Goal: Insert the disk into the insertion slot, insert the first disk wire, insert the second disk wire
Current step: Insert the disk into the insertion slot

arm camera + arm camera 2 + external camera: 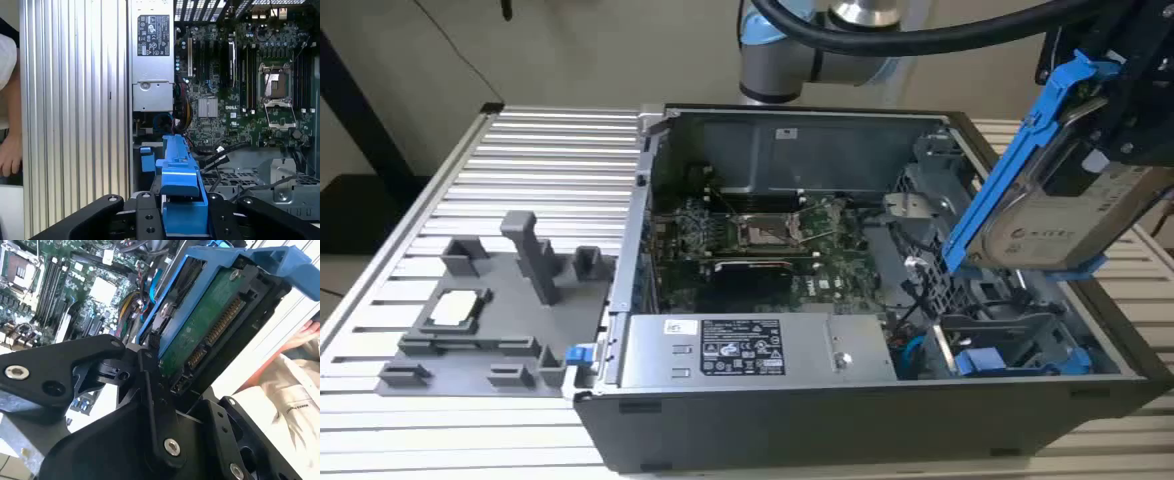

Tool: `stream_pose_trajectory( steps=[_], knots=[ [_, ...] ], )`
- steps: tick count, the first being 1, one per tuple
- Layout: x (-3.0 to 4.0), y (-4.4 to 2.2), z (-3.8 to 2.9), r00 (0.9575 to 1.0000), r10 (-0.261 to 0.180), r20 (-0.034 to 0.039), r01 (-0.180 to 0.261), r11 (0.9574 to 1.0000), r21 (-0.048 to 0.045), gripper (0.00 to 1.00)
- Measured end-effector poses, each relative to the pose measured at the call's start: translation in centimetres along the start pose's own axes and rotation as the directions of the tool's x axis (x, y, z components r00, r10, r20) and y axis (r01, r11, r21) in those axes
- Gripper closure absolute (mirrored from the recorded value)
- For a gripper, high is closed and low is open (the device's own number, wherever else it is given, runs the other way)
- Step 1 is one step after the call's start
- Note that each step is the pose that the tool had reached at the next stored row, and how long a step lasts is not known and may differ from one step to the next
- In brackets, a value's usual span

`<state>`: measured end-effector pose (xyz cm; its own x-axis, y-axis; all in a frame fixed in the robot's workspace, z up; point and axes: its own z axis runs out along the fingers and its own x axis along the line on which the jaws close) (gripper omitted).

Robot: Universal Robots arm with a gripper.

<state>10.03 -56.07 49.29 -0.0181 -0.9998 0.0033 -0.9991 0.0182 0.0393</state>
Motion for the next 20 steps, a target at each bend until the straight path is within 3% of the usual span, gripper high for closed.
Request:
stream_pose_trajectory(
  steps=[9, 20],
  knots=[
    [0.02, 0.00, 0.06, 1.0000, 0.000, -0.0010, 0.000, 1.0000, 0.0000, 0.67],
    [0.68, -0.07, 0.79, 1.0000, 0.000, -0.0012, 0.000, 1.0000, 0.0005, 0.67]
  ],
)
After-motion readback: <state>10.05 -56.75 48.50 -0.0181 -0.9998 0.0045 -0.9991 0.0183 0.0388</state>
